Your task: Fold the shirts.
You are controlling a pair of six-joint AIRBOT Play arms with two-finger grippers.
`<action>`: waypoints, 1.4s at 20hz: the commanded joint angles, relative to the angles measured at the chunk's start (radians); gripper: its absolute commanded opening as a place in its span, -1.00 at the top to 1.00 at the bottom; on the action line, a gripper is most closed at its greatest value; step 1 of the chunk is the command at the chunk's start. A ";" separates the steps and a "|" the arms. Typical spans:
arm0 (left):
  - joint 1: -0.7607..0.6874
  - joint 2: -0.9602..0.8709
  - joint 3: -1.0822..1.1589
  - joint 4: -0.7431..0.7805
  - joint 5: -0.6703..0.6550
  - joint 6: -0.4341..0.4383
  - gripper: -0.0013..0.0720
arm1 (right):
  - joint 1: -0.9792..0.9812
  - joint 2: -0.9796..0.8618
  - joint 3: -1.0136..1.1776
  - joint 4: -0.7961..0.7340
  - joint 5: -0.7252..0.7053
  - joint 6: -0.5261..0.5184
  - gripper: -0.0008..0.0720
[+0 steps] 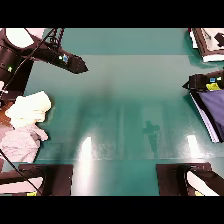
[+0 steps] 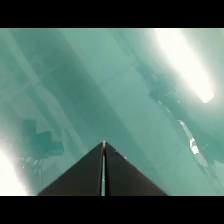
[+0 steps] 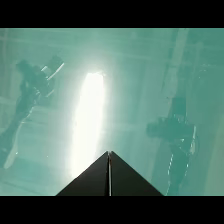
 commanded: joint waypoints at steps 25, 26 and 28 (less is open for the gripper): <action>0.175 0.185 0.031 0.528 -0.185 -0.195 0.83 | 0.001 0.001 0.001 0.000 0.017 -0.002 0.92; 0.213 0.205 -0.004 0.565 -0.211 -0.197 0.12 | 0.001 0.001 0.001 0.000 0.017 -0.002 0.92; 0.300 0.217 -0.105 0.576 -0.254 -0.230 -0.63 | 0.001 0.001 0.001 0.001 0.016 -0.002 0.92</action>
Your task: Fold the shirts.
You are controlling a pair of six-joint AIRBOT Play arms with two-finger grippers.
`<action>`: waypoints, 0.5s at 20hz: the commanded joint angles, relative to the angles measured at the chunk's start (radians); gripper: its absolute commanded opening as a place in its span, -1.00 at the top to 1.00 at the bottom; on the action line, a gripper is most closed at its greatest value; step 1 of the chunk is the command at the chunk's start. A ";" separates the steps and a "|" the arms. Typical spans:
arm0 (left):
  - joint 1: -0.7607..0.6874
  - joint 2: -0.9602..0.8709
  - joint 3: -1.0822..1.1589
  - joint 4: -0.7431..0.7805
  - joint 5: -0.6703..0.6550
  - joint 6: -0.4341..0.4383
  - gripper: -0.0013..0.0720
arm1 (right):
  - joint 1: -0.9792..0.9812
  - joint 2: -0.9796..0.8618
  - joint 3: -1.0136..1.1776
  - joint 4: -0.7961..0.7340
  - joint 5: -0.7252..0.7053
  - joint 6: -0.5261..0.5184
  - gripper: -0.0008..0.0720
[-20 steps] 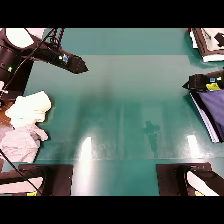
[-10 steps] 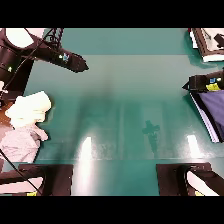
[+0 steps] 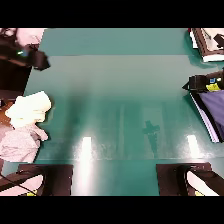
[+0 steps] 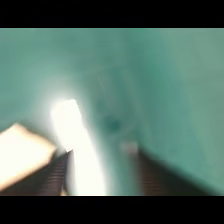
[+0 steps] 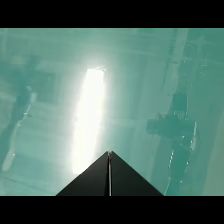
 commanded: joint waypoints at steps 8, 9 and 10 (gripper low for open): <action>0.232 0.043 -0.646 0.137 0.282 -0.061 -0.63 | 0.001 0.000 -0.001 0.001 -0.005 0.000 0.92; 0.232 0.043 -0.678 0.137 0.317 -0.061 -0.62 | 0.001 0.000 -0.001 0.001 -0.006 0.000 0.92; 0.232 0.043 -0.695 0.137 0.340 -0.063 -0.59 | 0.001 0.000 -0.001 0.001 -0.009 0.000 0.92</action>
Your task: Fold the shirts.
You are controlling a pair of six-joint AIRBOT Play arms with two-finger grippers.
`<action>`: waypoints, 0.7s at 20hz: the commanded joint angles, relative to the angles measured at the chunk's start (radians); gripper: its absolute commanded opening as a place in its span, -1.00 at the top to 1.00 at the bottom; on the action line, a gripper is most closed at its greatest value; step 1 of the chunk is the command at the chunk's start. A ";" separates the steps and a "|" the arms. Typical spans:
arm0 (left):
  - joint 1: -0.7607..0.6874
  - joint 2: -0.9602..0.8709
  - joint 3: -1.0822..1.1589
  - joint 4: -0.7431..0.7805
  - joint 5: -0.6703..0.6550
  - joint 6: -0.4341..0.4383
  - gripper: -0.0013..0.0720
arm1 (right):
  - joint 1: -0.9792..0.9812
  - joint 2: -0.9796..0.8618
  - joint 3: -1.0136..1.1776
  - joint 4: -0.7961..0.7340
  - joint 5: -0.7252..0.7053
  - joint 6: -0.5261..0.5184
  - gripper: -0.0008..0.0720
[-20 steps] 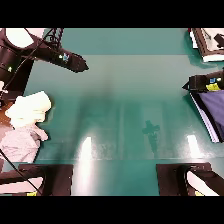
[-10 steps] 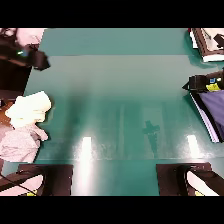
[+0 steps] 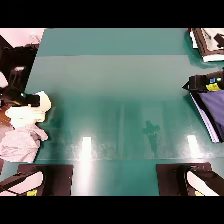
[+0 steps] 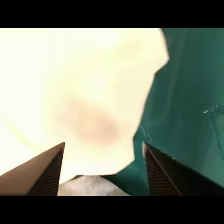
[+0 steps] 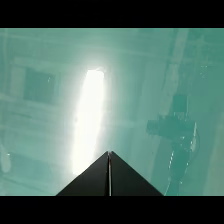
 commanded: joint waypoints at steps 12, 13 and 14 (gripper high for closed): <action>0.013 0.137 0.302 -0.518 -0.053 0.246 0.90 | 0.001 0.000 0.000 0.002 -0.007 0.001 0.92; 0.010 0.158 0.373 -0.628 -0.114 0.278 0.90 | 0.001 0.000 0.000 0.002 -0.007 0.001 0.92; -0.011 0.172 0.452 -0.710 -0.178 0.296 0.90 | 0.001 0.000 0.000 0.002 -0.007 0.001 0.92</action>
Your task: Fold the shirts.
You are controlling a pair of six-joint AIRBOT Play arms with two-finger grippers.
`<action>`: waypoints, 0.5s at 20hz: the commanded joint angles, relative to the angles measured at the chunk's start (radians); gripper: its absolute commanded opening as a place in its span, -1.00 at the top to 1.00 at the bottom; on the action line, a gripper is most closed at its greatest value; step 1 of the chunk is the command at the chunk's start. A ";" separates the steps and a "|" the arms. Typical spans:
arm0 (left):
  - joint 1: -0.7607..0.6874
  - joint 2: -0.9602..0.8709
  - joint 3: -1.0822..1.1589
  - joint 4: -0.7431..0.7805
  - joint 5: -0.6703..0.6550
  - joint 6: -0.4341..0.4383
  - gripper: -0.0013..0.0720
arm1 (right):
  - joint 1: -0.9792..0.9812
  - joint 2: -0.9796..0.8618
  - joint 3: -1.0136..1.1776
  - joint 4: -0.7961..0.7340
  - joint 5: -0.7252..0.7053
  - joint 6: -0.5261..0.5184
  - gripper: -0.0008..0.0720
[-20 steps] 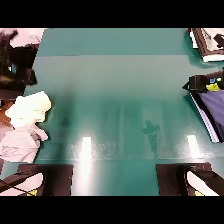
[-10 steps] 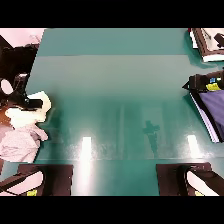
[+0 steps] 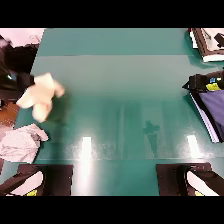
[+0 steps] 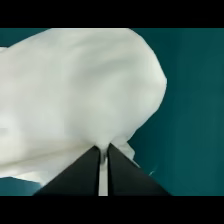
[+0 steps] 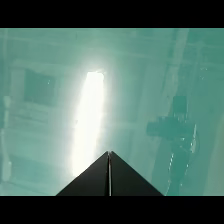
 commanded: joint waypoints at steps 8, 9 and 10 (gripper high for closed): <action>-0.501 -0.012 0.407 -0.337 -0.098 0.179 0.90 | 0.001 0.000 0.000 0.007 -0.005 0.000 0.92; -0.526 -0.053 0.407 -0.337 -0.105 0.186 0.90 | 0.001 0.000 0.002 0.007 -0.005 0.000 0.92; -0.541 -0.106 0.407 -0.336 -0.112 0.190 0.90 | 0.001 0.001 0.002 0.007 -0.008 0.000 0.92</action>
